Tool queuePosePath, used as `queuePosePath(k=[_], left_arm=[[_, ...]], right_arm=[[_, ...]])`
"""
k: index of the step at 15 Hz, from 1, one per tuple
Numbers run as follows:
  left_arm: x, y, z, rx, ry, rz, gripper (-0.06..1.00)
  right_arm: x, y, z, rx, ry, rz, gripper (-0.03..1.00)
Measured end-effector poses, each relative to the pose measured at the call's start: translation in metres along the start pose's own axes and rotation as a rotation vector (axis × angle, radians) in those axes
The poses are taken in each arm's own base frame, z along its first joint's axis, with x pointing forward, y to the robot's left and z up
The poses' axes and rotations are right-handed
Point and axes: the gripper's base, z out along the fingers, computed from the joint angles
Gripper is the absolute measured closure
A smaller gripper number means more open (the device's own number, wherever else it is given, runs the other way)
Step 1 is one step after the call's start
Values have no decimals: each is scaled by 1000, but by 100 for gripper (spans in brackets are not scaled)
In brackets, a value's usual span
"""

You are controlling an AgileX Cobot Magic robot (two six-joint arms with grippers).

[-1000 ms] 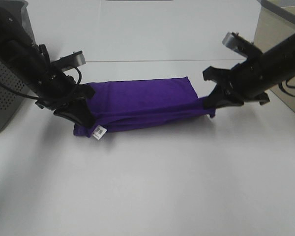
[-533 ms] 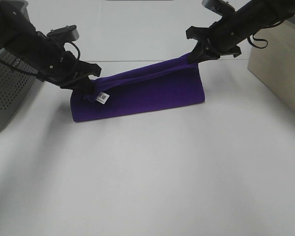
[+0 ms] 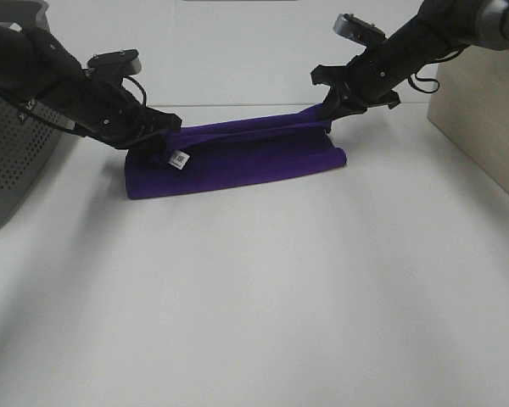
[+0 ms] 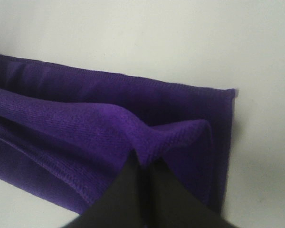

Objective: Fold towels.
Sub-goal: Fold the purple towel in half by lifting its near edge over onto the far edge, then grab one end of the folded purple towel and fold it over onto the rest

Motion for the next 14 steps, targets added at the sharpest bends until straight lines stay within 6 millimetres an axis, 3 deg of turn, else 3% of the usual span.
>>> queuePosePath(k=[4,6,8,10,12,14], left_arm=[[-5,2,4,-8,-23,2,89],[-4,1,4,2,-8,2,71],[0,-1,4,23,30,4,38],[4,-5,2,58,89,7,15],[5,-10,-7,87,142,31,10],[1,-12,-23,91,182,14,9]], right_arm=[[2,-4,7,7,-4,6,96],[7,-8,14,9,14,12,93],[9,-9,15,21,33,-1,75],[14,-10,14,35,89,-5,41],[15,-9,2,69,166,-51,17],[4,-1,-29,144,213,-71,11]])
